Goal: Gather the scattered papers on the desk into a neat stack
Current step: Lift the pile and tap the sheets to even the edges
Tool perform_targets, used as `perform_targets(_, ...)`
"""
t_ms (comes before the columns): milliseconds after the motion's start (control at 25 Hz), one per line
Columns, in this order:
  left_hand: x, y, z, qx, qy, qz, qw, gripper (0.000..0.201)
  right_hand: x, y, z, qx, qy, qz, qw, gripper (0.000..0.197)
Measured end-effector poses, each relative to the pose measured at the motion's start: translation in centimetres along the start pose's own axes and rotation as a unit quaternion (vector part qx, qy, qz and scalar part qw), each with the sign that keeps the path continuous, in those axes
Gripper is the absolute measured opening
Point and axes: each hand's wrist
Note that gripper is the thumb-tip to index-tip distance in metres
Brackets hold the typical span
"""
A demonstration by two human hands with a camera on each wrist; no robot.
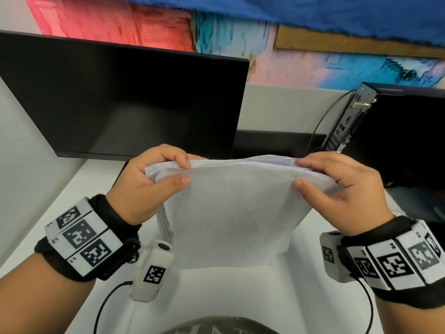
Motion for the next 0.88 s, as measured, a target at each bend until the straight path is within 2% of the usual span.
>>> perform_targets(160,0.0,0.1,0.0,0.004,0.005,-0.01,1.0,0.018,-0.5,-0.6,0.3,-0.053,-0.006,-0.071,0.996,0.032)
perform_targets(280,0.0,0.0,0.1,0.004,0.003,-0.01,1.0,0.019,-0.7,-0.8,0.5,-0.099,-0.002,-0.109,0.989,0.04)
perform_targets(360,0.1,0.0,0.2,0.002,0.003,-0.006,1.0,0.018,-0.7,-0.8,0.6,-0.092,0.002,-0.112,0.989,0.044)
perform_targets(640,0.1,-0.1,0.3,0.004,0.003,0.011,1.0,0.018,0.2,-1.1,0.3,-0.038,0.015,-0.11,0.993,0.036)
perform_targets(720,0.0,-0.1,0.3,0.005,0.004,0.012,1.0,0.018,0.4,-1.1,0.3,-0.035,0.02,-0.089,0.995,0.039)
perform_targets(880,0.1,0.1,0.3,0.003,0.002,0.017,1.0,0.018,0.1,-0.8,0.1,-0.064,0.009,0.054,0.996,0.038)
Point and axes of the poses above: each hand's wrist, its own z-axis towards the middle knuckle, its own y-axis out of the palm, x = y × z, and after that the axes turned 14 degrees about -x, right-handed
